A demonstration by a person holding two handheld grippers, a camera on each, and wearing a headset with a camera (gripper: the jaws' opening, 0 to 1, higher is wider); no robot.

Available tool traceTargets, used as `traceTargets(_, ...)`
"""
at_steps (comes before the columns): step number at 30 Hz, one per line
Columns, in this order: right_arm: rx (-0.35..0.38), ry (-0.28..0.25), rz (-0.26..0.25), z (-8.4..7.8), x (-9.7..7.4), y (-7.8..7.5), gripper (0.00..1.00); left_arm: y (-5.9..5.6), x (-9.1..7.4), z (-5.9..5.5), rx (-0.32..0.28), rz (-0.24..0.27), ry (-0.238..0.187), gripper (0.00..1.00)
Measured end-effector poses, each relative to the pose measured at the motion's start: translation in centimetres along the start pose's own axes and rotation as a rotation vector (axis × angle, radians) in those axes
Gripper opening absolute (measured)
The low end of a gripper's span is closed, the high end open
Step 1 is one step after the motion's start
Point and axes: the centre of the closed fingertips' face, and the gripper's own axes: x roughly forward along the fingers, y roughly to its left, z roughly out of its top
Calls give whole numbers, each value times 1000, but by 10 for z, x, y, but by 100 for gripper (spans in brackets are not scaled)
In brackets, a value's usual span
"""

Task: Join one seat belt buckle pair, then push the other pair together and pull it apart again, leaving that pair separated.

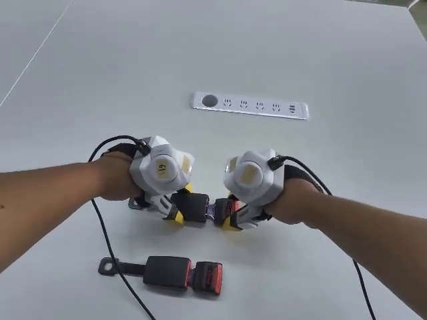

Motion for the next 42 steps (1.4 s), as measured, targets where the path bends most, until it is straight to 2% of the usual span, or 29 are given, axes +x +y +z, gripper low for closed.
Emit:
traceTargets(1, 2, 1, 0, -4, -2, -1, 33, 0, 0, -1, -2, 1, 0, 34)
traceTargets(2, 32, -25, 2, -4, -2, 0, 33, 0, 0, 0, -5, 1, -2, 34)
traceTargets(3, 29, -40, -1, -4, -2, 0, 33, 0, 0, 0, -4, 2, -1, 34)
traceTargets(8, 26, -37, -6, -7, -3, 2, 33, 1, 0, -1, -10, 3, 10, 34)
traceTargets(17, 41, -47, -11, -31, -13, 5, 34, 1, 0, -1, -20, 3, 4, 34)
traceTargets(28, 85, -49, -28, -69, -30, 8, 35, 1, 0, -1, -32, 7, 1, 34)
traceTargets(42, 128, -61, -51, -98, -44, 8, 35, -13, -12, 11, -41, 12, 2, 34)
